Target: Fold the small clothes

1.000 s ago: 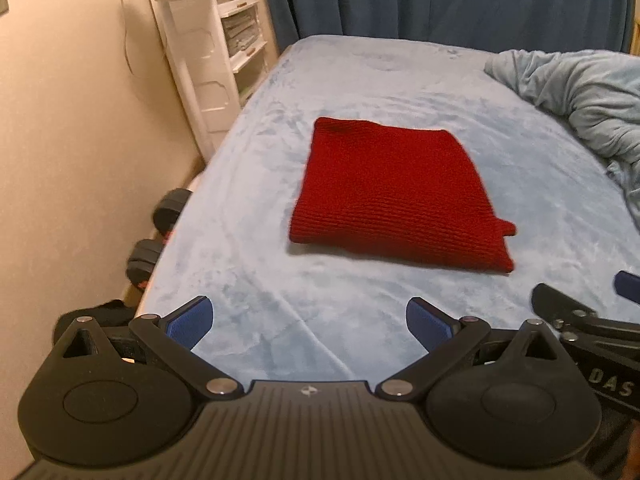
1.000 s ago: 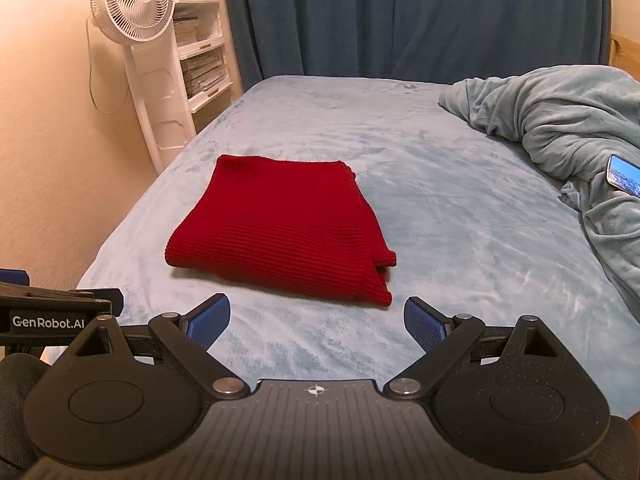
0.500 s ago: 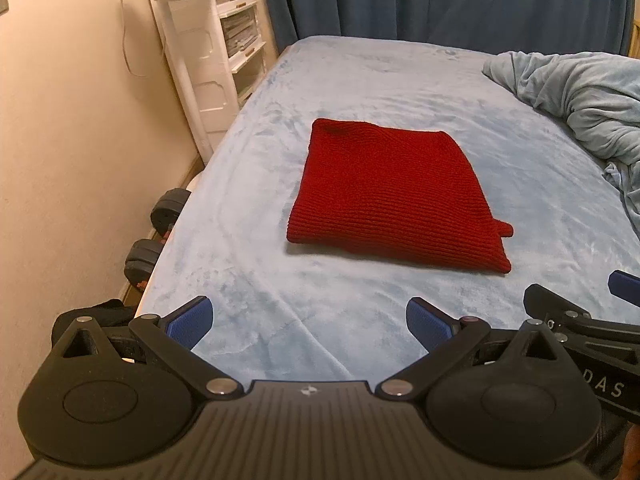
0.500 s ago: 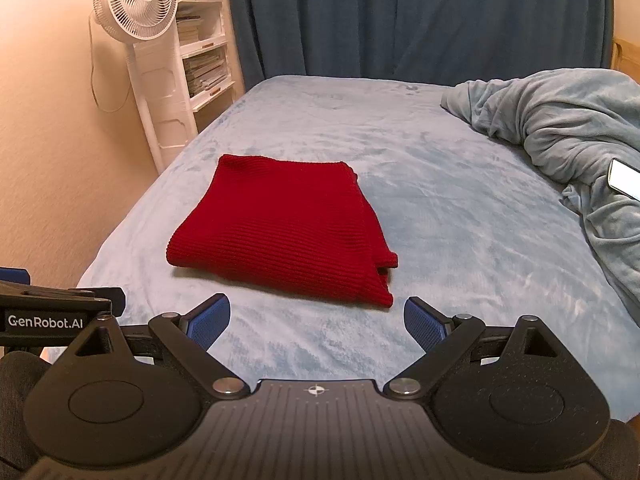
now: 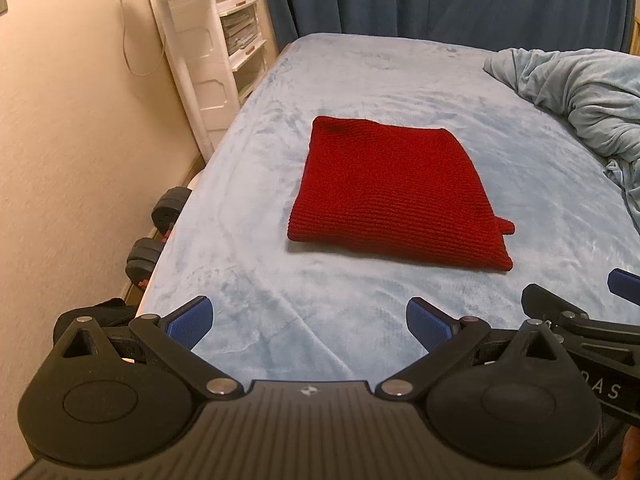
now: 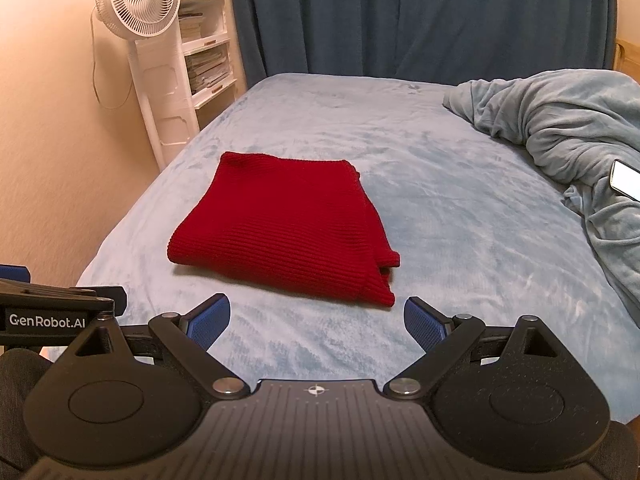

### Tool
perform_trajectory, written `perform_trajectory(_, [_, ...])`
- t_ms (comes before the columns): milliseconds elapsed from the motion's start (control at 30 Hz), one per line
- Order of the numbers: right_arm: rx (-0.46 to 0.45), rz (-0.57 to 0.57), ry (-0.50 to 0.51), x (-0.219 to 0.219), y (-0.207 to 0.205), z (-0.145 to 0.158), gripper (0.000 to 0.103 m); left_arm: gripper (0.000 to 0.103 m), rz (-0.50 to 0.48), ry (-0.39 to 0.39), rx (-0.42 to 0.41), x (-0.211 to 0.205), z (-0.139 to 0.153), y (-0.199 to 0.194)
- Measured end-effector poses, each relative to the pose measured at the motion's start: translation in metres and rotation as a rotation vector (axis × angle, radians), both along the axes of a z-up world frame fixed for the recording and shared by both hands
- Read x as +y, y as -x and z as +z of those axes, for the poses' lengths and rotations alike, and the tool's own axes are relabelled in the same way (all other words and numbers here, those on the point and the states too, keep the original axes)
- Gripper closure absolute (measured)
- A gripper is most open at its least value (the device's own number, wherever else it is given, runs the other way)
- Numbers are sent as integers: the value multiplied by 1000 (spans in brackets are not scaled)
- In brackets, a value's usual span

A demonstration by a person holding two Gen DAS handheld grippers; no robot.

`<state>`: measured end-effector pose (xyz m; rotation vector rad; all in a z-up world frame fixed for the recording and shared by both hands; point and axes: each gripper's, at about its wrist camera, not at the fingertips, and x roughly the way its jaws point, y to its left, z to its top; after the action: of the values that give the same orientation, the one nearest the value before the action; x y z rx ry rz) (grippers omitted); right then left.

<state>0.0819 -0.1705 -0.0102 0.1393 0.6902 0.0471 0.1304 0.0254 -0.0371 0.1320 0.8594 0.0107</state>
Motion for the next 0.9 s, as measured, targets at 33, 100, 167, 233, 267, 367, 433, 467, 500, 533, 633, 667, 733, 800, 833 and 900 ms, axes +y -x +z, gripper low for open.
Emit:
perform_trajectory(33, [0,-1,0,0,0,0,9,0,0,0,0,0,0,0])
perform_trajectory(100, [1,-1,0,1,0,0,9,0,0,-1,0,1,0,0])
perform_trajectory(167, [1,-2,0,1,0,0,9,0,0,0,3,1,0,0])
perform_trajectory(233, [3,2,1,0,0,0,9,0,1,1,7,2,-1,-1])
perform_trajectory(267, [3,4,2,-1,0,0,9,0,2,1,8,3,-1,-1])
perform_trajectory(367, [3,2,1,0,0,0,9,0,2,-2,7,3,-1,0])
perform_trajectory(433, [3,1,1,1,0,0,9,0,2,-1,7,3,-1,0])
perform_trajectory(467, [3,2,1,1,0,0,9,0,3,-1,7,4,-1,0])
perform_trajectory(500, [2,1,1,1,0,0,9,0,3,-1,6,3,-1,0])
perform_trajectory(533, [3,1,1,1,0,0,9,0,2,-2,6,4,-1,0])
perform_trajectory(633, [3,4,0,0,0,0,9,0,2,-2,6,3,-1,0])
perform_trajectory(667, [3,4,1,0,0,0,9,0,3,-2,6,3,-1,0])
perform_trajectory(733, [3,4,1,0,0,0,9,0,3,-2,6,3,-1,0])
perform_trajectory(800, [3,4,0,0,0,0,9,0,3,-2,6,3,-1,0])
perform_trajectory(833, [3,4,0,0,0,0,9,0,3,-2,6,3,-1,0])
perform_trajectory(900, [3,4,1,0,0,0,9,0,2,-2,7,3,-1,0])
